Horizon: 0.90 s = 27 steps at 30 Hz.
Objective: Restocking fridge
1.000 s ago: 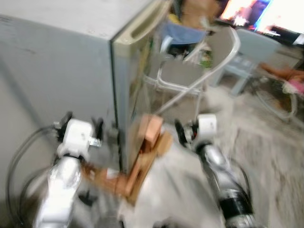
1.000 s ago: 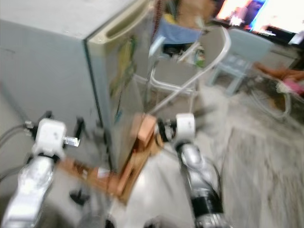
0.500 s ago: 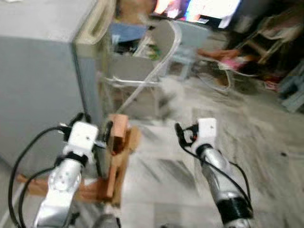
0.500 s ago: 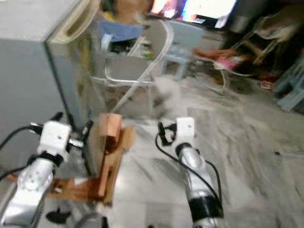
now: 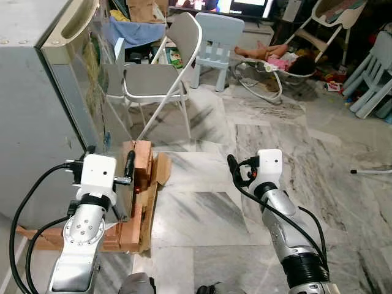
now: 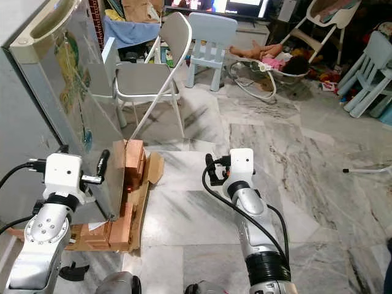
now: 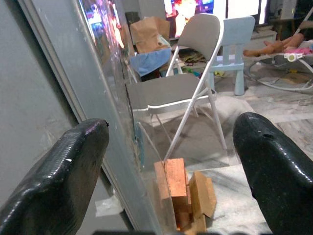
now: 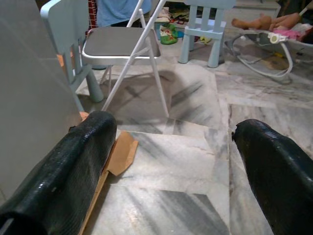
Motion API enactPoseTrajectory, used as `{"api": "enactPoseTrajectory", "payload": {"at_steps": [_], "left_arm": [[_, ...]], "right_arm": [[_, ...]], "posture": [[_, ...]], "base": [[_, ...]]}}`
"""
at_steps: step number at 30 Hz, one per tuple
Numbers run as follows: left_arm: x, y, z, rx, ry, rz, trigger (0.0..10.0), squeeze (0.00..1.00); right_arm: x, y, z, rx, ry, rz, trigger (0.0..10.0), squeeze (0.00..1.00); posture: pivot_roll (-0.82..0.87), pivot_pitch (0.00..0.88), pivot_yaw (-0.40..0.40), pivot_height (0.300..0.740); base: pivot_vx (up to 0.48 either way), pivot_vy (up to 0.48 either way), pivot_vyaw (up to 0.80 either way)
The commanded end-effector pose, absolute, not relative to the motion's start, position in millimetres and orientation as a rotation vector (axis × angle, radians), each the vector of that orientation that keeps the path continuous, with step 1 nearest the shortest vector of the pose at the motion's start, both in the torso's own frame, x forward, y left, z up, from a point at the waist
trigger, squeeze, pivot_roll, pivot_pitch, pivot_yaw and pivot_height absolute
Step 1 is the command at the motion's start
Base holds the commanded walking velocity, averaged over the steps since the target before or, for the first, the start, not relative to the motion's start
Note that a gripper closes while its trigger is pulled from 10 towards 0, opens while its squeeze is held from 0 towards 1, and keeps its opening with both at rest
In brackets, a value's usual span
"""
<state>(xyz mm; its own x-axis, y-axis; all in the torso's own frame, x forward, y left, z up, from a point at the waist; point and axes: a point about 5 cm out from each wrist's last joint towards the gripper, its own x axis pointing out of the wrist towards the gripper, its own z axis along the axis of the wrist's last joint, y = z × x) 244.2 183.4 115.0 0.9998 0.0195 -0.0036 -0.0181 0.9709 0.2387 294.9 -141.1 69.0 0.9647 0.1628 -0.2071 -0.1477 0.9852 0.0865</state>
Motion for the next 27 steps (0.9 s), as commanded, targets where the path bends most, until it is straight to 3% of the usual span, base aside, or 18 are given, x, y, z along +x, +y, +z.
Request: {"api": "enactPoseTrajectory", "payload": {"at_steps": [1,8,19,27], "left_arm": [[246.4,181.6,115.2,0.231,0.012,0.006,10.0,0.00],[256.6,183.8,110.4,0.199,0.041,0.039,10.0,0.00],[305.4,209.8,116.1,0.157,0.047,0.228,10.0,0.00],[323.6,214.8,127.0,0.147,0.012,0.240,10.0,0.00]], "right_arm": [[295.2,-142.0,74.5,0.075,0.191,0.153,10.0,0.00],[293.5,-138.9,75.3,0.095,0.192,0.160,10.0,0.00],[285.0,-141.5,85.1,0.102,0.190,0.162,10.0,0.00],[273.3,-146.1,85.6,0.110,0.227,0.174,10.0,0.00]], "posture": [[0.18,0.036,-0.091,0.740],[0.18,0.048,-0.091,0.740],[0.13,0.085,-0.088,0.740],[0.13,0.094,-0.088,0.740]], "base": [[0.000,0.000,0.00],[0.000,0.000,0.00],[0.000,0.000,0.00],[0.000,0.000,0.00]]}}
